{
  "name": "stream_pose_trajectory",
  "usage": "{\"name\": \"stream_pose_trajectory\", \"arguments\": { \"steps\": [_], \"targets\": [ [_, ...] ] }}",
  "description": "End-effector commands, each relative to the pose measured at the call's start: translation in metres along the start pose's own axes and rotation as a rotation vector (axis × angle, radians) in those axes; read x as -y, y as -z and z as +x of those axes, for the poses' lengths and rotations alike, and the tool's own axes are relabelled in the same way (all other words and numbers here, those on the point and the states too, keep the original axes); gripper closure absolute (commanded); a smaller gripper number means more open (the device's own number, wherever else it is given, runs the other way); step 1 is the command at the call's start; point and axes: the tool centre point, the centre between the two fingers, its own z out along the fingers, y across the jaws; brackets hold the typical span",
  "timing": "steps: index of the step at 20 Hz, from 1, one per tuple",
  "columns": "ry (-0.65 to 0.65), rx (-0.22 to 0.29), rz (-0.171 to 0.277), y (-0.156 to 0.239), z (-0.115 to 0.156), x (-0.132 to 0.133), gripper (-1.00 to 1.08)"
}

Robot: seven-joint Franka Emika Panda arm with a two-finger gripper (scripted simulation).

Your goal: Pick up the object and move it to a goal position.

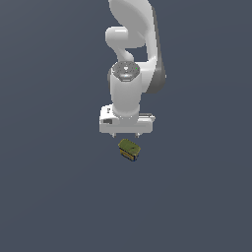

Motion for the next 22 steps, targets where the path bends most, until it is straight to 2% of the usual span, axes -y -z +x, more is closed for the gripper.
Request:
{"name": "stream_pose_trajectory", "arguments": {
  "steps": [1, 13, 22],
  "targets": [
    [0.000, 0.000, 0.000, 0.000, 0.000, 0.000, -0.92],
    [-0.031, 0.003, -0.018, 0.009, 0.004, -0.017, -0.92],
    [0.045, 0.004, -0.018, 0.004, 0.005, -0.015, -0.92]
  ]
}}
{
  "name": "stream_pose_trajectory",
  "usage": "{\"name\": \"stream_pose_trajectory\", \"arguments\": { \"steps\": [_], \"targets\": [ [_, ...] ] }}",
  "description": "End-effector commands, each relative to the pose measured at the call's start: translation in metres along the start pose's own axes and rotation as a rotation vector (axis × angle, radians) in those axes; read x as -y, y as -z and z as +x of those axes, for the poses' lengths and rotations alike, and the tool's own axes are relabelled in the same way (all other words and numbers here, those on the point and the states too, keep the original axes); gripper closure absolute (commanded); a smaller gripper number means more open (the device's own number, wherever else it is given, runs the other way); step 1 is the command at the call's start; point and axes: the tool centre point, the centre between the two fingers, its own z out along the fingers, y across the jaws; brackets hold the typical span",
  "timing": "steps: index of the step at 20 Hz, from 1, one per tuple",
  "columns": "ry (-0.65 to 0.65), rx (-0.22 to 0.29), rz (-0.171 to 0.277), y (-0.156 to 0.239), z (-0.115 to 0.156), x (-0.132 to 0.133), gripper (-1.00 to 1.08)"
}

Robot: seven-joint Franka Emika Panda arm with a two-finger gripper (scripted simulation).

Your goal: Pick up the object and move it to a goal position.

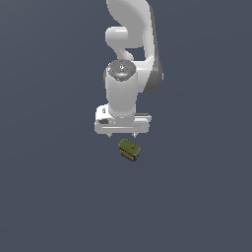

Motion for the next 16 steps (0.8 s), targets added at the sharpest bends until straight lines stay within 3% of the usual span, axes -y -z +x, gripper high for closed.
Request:
{"name": "stream_pose_trajectory", "arguments": {
  "steps": [1, 16],
  "targets": [
    [0.035, 0.000, 0.000, -0.002, 0.000, 0.001, -0.92],
    [0.421, -0.001, 0.002, -0.027, 0.003, 0.013, -0.92]
  ]
}}
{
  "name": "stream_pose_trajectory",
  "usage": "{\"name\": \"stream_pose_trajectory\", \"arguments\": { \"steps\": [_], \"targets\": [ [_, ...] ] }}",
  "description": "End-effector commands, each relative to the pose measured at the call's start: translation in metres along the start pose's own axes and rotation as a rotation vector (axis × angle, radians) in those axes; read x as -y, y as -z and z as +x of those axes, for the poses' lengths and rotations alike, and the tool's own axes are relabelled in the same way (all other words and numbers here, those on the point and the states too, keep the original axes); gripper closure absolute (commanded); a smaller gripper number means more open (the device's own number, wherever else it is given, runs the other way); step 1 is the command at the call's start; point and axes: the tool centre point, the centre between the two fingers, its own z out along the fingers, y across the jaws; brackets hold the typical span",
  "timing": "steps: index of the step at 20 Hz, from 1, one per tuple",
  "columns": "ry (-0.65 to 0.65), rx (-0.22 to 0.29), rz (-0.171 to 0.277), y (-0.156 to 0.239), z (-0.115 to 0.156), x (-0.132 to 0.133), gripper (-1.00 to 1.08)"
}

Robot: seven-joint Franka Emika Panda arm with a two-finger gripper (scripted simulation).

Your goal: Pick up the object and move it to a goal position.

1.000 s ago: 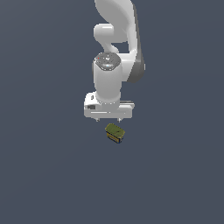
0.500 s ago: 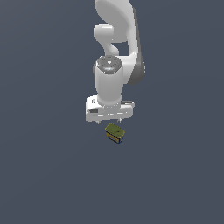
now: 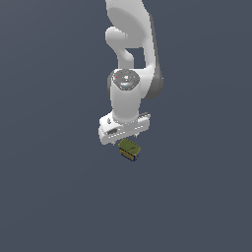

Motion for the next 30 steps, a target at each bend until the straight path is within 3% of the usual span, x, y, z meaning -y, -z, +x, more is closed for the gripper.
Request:
{"name": "stream_pose_trajectory", "arguments": {
  "steps": [1, 17, 30],
  "targets": [
    [0.075, -0.001, 0.001, -0.005, 0.001, 0.002, -0.92],
    [0.491, -0.013, 0.009, -0.029, 0.009, 0.015, -0.92],
    [0.577, -0.017, 0.011, -0.034, 0.011, 0.018, -0.92]
  ]
}}
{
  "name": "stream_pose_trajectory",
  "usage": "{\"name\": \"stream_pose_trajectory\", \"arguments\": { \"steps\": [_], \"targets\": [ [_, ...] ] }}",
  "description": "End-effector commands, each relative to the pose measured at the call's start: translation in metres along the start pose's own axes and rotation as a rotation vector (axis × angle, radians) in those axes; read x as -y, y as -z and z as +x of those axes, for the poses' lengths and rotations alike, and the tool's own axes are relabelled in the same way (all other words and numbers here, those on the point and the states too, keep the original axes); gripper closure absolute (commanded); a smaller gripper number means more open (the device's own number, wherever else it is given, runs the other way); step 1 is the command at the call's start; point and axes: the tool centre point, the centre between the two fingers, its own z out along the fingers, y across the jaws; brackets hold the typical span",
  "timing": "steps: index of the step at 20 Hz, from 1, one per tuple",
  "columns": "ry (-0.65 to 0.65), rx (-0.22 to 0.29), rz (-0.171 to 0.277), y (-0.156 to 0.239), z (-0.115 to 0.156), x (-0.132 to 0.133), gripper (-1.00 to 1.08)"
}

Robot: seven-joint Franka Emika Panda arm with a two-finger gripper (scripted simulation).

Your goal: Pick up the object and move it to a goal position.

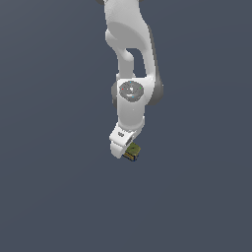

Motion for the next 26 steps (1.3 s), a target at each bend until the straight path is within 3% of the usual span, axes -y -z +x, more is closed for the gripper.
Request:
{"name": "stream_pose_trajectory", "arguments": {
  "steps": [1, 16, 17, 26],
  "targets": [
    [0.000, 0.000, 0.000, -0.001, 0.000, 0.000, -0.92],
    [0.005, 0.000, 0.000, -0.050, 0.000, 0.000, -0.92],
    [0.005, 0.000, 0.000, -0.050, 0.000, 0.000, 1.08],
    [0.005, 0.000, 0.000, -0.050, 0.000, 0.000, 1.08]
  ]
}}
